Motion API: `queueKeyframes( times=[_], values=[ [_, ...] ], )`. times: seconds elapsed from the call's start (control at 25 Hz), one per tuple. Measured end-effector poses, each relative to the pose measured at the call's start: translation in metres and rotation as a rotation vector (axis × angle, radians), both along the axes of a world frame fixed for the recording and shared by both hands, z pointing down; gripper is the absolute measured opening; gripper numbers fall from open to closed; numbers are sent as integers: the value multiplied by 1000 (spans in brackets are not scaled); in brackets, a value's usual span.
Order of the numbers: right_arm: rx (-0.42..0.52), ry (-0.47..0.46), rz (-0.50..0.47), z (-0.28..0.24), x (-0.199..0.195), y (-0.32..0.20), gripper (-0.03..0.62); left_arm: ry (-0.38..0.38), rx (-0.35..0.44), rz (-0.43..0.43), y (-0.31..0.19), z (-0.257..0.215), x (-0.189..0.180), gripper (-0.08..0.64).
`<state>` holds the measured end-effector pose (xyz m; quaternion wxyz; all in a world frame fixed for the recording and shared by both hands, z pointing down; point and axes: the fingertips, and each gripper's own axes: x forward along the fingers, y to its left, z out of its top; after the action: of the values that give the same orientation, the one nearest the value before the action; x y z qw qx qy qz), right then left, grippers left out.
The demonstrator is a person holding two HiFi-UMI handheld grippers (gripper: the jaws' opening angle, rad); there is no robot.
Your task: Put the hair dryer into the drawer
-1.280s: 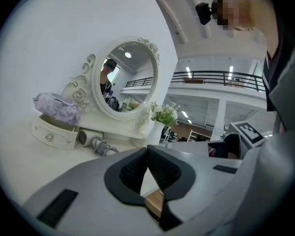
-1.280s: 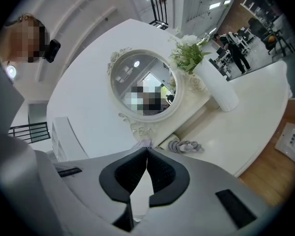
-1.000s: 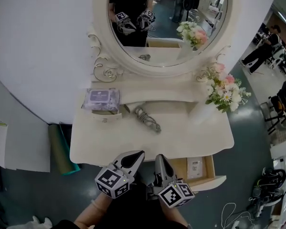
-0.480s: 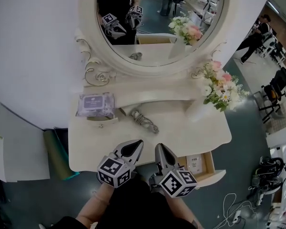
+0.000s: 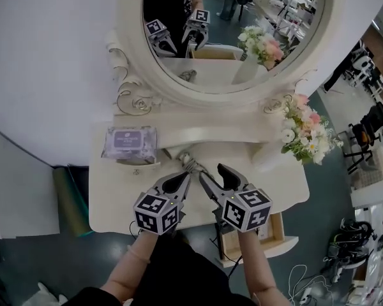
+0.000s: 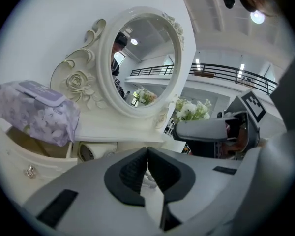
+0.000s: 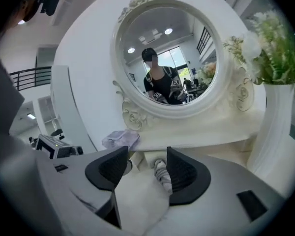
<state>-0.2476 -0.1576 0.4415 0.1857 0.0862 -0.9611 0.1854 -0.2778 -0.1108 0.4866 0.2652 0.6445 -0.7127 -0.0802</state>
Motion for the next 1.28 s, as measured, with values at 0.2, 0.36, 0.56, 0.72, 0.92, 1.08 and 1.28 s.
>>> queueKeyframes(
  times=[0.2, 0.36, 0.56, 0.72, 0.92, 1.08, 1.28],
  values=[
    [3, 165, -135, 50, -20, 1, 321, 46, -46, -55, 0, 22, -20, 12],
    [70, 284, -220, 81, -36, 4, 391, 70, -88, -66, 0, 39, -27, 12],
    [45, 339, -283, 108, -52, -2, 396, 104, -148, -91, 0, 62, -35, 11],
    [34, 383, -338, 125, -59, -5, 396, 127, -170, -103, 1, 76, -39, 11],
    [48, 437, -383, 146, -68, -4, 396, 160, -187, -128, 8, 88, -42, 11],
    [88, 479, -420, 162, -73, -1, 396, 166, -203, -134, 10, 95, -43, 11],
    [101, 505, -406, 181, -82, -3, 391, 172, -221, -140, 13, 103, -46, 11]
  ],
)
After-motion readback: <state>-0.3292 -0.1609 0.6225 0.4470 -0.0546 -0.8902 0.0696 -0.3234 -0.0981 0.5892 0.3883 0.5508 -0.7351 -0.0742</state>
